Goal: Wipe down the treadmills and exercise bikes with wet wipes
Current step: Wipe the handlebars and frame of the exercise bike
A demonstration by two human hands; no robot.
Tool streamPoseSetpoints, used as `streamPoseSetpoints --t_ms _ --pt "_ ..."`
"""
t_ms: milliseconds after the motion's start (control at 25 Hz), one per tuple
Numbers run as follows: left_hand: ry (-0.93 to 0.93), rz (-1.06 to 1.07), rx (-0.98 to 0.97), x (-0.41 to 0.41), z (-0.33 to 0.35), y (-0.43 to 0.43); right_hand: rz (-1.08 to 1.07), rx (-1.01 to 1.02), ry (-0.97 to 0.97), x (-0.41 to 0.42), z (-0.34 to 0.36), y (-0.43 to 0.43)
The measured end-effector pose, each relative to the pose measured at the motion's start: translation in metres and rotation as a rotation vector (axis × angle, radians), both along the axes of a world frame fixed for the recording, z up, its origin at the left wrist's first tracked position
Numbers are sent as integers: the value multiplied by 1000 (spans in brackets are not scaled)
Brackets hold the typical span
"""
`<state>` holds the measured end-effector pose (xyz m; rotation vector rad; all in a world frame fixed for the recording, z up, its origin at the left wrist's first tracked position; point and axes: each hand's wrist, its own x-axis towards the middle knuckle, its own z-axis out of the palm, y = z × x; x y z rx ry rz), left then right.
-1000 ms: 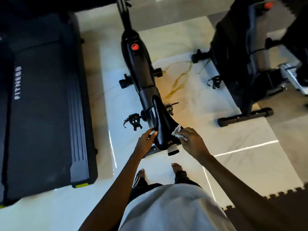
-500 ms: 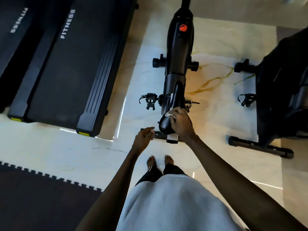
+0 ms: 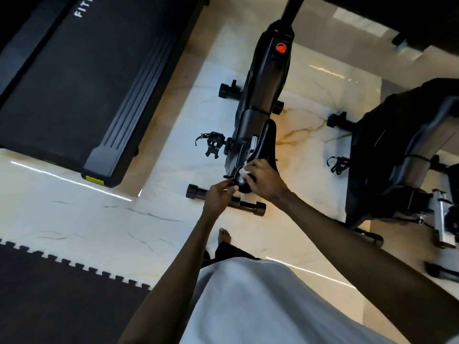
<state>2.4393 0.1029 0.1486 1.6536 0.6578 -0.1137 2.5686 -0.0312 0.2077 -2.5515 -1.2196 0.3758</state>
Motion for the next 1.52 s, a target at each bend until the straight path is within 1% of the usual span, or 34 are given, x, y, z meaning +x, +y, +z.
streamPoseSetpoints --t_ms 40,80,160,240,320,360,520,640,680,760,840,920,1000,1080,1200,1240,1280,1320,1400,1480,1520 --pt "-1 2 -9 0 2 1 74 -12 6 -3 2 -2" --pt "-5 2 -10 0 -1 3 92 -31 4 1 4 -3" --pt "-24 34 -41 -4 -13 10 5 -53 -20 14 9 4" --pt "-7 159 -131 -12 -26 21 -51 -68 -39 17 7 17" --pt "15 272 -196 -16 -35 30 51 -108 -14 5 2 28" --pt "20 289 -214 -15 -37 33 116 -126 6 -6 -1 29" --pt "-5 257 -289 7 -20 38 215 -90 -17 -28 -1 5" --pt "1 128 -311 22 -12 35 267 -68 -74 -30 2 -20" --pt "20 55 -298 25 -12 32 225 -47 -93 -29 3 -26" --pt "41 -73 -270 30 -14 24 -3 23 -79 -27 6 -31" --pt "44 -112 -208 32 -11 18 -261 99 11 -18 7 -26" --pt "34 -115 -139 32 -4 12 -378 120 53 -5 7 -15" --pt "-39 -117 -106 32 5 5 -346 51 16 3 9 -2" --pt "-111 -131 -92 32 4 -4 -211 -74 4 8 13 7" --pt "-55 -137 -21 38 -1 -15 62 -195 -3 32 25 8" --pt "-46 -148 19 43 -1 -16 114 -209 -24 44 26 8" --pt "-55 -169 66 49 -1 -15 112 -211 -54 56 27 9" --pt "-69 -204 113 55 0 -12 55 -205 -83 67 27 13" --pt "-70 -250 174 64 0 -10 -127 -159 -143 80 25 21" --pt "-60 -260 183 68 -2 -10 -237 -111 -181 83 21 25" --pt "-63 -260 184 68 -4 -10 -273 -95 -167 83 19 25"
